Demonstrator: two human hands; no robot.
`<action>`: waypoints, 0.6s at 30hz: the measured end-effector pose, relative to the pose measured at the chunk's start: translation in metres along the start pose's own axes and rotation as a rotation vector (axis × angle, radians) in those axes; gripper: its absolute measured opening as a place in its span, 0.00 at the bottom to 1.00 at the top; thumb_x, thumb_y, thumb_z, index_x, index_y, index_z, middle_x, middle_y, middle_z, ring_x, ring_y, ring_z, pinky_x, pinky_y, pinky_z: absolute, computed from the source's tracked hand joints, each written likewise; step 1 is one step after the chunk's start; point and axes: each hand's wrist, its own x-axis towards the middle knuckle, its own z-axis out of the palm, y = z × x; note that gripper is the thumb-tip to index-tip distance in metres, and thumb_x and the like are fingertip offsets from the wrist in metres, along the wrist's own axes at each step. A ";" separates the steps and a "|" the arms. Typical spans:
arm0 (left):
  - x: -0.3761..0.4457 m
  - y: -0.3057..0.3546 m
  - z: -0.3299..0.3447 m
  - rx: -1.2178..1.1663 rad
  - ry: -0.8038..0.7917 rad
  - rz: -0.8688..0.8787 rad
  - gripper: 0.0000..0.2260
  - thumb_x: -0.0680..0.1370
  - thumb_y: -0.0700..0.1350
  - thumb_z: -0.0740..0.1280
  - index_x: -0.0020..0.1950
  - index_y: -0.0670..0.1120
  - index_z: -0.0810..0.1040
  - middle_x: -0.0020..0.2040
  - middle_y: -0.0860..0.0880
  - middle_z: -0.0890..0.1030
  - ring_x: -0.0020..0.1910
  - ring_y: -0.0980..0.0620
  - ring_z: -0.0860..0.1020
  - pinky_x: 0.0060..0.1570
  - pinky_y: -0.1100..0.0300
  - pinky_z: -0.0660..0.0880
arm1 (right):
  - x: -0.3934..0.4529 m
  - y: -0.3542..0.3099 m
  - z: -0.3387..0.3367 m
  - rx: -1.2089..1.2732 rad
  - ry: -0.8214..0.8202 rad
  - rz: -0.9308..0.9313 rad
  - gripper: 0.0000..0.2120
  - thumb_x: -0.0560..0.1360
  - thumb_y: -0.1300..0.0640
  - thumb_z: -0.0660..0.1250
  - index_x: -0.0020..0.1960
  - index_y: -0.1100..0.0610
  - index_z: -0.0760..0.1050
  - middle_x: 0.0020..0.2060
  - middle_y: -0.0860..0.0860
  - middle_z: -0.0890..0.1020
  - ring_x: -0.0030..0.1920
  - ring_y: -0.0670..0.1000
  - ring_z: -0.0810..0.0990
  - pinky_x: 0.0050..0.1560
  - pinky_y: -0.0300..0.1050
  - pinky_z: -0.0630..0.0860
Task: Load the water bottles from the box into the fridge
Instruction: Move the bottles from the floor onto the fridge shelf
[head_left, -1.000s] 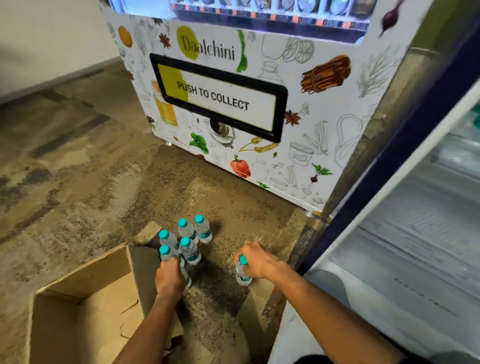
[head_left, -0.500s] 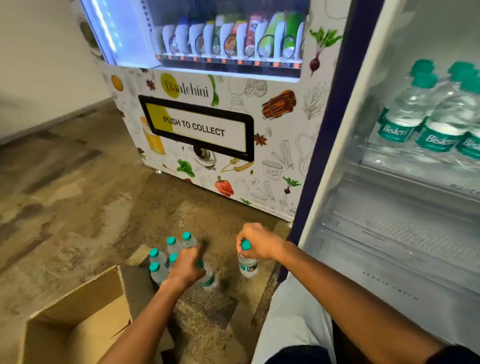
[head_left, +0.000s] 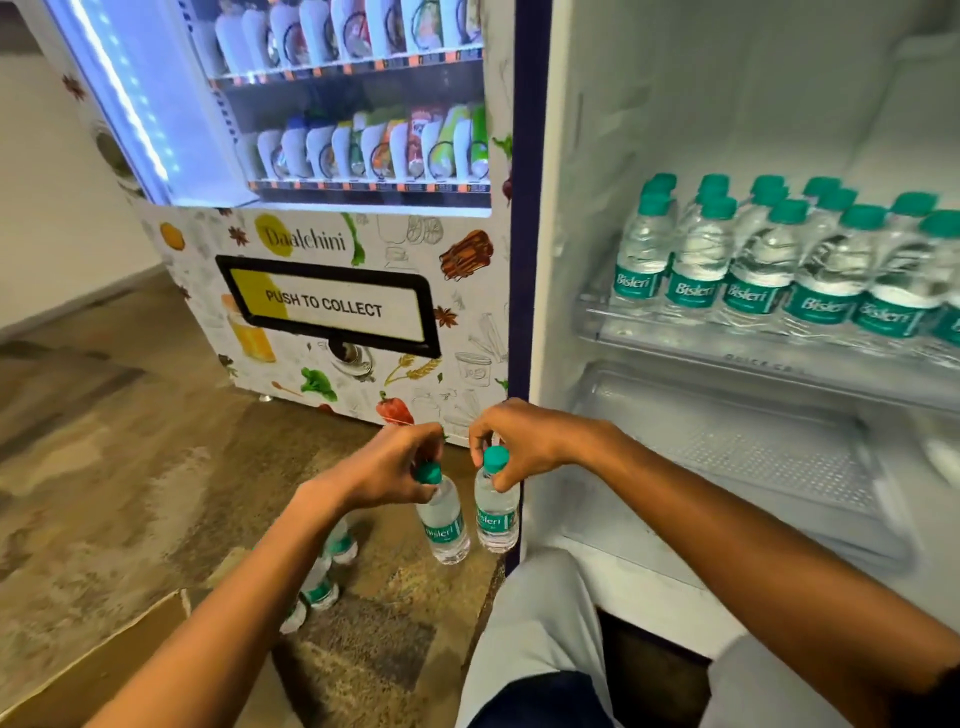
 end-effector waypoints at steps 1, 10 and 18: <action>0.002 0.010 -0.006 0.000 -0.012 0.024 0.14 0.69 0.43 0.75 0.45 0.54 0.71 0.45 0.53 0.78 0.44 0.56 0.79 0.44 0.55 0.81 | -0.007 0.000 -0.005 -0.011 -0.010 -0.010 0.12 0.68 0.61 0.77 0.46 0.51 0.77 0.48 0.48 0.78 0.49 0.48 0.77 0.50 0.45 0.80; 0.028 0.111 -0.044 0.037 -0.068 0.226 0.14 0.68 0.44 0.77 0.47 0.52 0.75 0.45 0.55 0.80 0.44 0.58 0.81 0.45 0.57 0.81 | -0.089 0.002 -0.080 -0.031 0.058 0.024 0.14 0.67 0.60 0.78 0.51 0.54 0.81 0.44 0.43 0.81 0.43 0.42 0.79 0.45 0.35 0.77; 0.060 0.204 -0.072 -0.110 0.044 0.442 0.15 0.70 0.40 0.77 0.53 0.47 0.78 0.46 0.52 0.82 0.45 0.54 0.82 0.48 0.56 0.82 | -0.166 0.019 -0.158 0.098 0.188 0.115 0.17 0.66 0.67 0.77 0.54 0.58 0.82 0.47 0.48 0.85 0.42 0.40 0.82 0.42 0.33 0.77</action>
